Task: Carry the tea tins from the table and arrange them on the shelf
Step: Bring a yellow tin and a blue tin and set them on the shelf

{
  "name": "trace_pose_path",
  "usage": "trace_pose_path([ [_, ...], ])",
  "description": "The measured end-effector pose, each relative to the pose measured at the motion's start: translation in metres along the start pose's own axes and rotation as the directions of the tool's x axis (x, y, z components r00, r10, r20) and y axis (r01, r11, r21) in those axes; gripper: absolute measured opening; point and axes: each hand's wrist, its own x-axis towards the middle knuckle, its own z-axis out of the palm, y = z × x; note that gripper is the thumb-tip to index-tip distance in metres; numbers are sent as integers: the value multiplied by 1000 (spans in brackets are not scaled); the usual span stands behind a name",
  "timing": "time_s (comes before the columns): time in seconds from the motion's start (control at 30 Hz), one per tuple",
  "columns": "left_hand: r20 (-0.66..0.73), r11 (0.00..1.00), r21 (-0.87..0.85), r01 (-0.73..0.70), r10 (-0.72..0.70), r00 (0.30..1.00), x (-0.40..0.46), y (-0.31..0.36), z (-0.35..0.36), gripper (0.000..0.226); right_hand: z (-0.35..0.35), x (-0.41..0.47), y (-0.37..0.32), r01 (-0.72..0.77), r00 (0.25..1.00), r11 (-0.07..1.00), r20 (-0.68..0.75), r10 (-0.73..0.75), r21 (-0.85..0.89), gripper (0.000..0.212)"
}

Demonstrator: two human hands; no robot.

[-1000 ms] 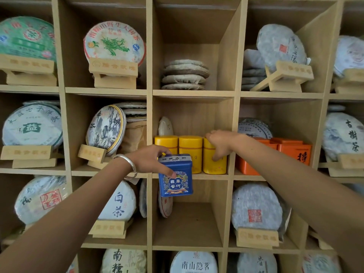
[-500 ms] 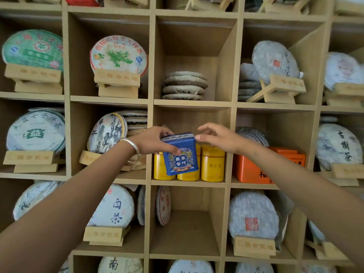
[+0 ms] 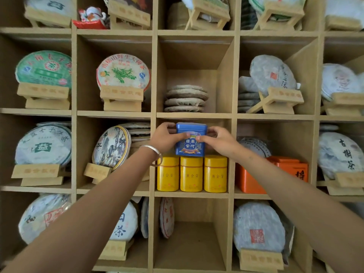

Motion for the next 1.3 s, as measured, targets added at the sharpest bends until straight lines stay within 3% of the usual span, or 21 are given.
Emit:
trace_pose_path([
  [0.1, -1, 993, -98, 72, -72, 997, 5, -12, 5, 52, 3, 6, 4, 23, 999, 998, 43, -21, -50, 47],
  [0.23, -19, 992, -111, 57, -60, 998, 19, -22, 7, 54, 6, 19, 9, 24, 998, 995, 54, -19, -100, 40],
  [0.6, 3, 996, -23, 88, -88, 996, 53, -41, 21, 58, 3, 52, 35, -43, 999, 984, 18, 46, -172, 40],
  [0.93, 11, 995, 35, 94, -94, 995, 58, -49, 20, 40, 7, 58, 45, -98, 994, 980, 40, 106, -174, 52],
  [1.0, 11, 994, 47, 96, -97, 995, 57, -48, 20, 47, 8, 58, 43, -95, 994, 980, 35, 102, -177, 52],
  [1.13, 5, 989, 94, 114, -115, 993, 54, -46, 19, 82, 5, 55, 40, -93, 993, 971, 54, 107, -222, 56],
  [1.3, -19, 984, 170, 50, -48, 999, 48, -43, 12, 91, -12, 46, 35, -40, 998, 952, 32, 52, -304, 69],
])
